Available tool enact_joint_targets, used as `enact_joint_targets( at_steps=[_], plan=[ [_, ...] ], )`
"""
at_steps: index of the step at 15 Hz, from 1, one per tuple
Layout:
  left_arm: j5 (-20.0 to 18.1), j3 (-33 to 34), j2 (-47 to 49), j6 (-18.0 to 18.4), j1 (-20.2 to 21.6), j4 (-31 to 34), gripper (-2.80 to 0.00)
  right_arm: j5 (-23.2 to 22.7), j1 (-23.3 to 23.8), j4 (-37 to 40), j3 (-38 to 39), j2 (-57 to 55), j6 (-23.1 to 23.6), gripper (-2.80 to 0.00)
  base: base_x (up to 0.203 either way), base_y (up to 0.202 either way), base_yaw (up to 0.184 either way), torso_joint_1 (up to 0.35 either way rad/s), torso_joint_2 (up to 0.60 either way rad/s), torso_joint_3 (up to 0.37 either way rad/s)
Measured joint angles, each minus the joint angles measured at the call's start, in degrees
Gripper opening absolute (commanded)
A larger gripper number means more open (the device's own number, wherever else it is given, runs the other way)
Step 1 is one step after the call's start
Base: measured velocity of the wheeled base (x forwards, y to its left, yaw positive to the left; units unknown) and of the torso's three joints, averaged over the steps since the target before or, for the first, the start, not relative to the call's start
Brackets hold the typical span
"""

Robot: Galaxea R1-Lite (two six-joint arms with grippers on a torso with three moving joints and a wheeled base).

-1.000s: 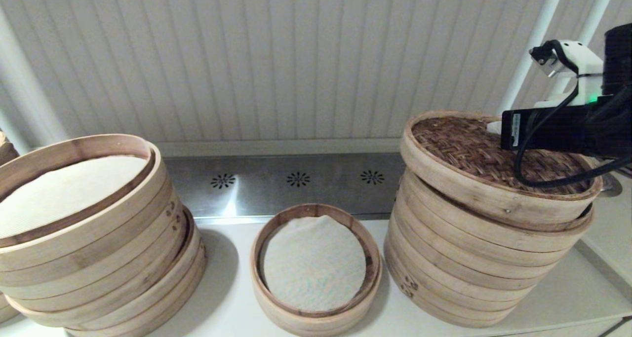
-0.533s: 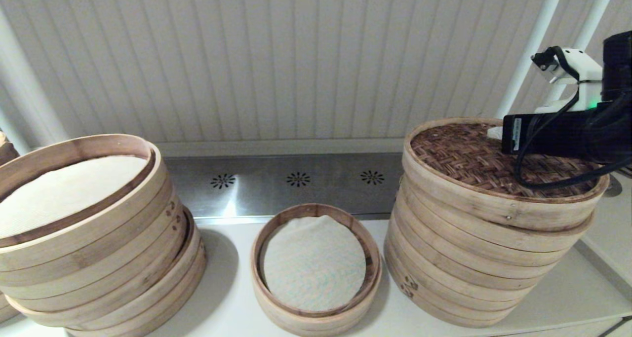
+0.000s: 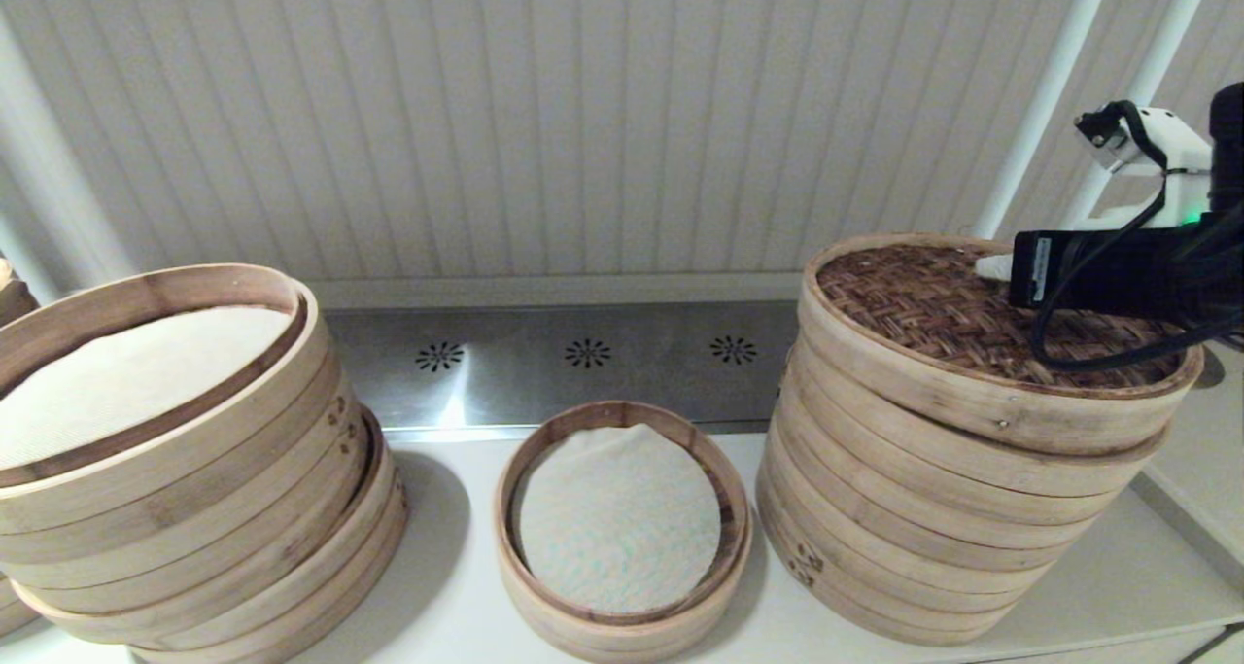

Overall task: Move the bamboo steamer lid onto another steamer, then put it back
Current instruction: Put the steamer

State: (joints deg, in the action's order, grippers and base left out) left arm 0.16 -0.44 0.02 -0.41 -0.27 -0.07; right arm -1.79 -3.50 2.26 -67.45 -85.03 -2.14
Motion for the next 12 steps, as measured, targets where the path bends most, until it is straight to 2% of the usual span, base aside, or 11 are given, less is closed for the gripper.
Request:
enact_joint_targets(
  at_steps=[12],
  plan=[
    [0.0,0.0,0.0,0.0,0.0,0.0,-2.8,-0.4,0.0,0.2,-0.7,0.5,-1.6,-2.8,0.0,0.0,0.0,0.0,0.0,0.0]
  ],
)
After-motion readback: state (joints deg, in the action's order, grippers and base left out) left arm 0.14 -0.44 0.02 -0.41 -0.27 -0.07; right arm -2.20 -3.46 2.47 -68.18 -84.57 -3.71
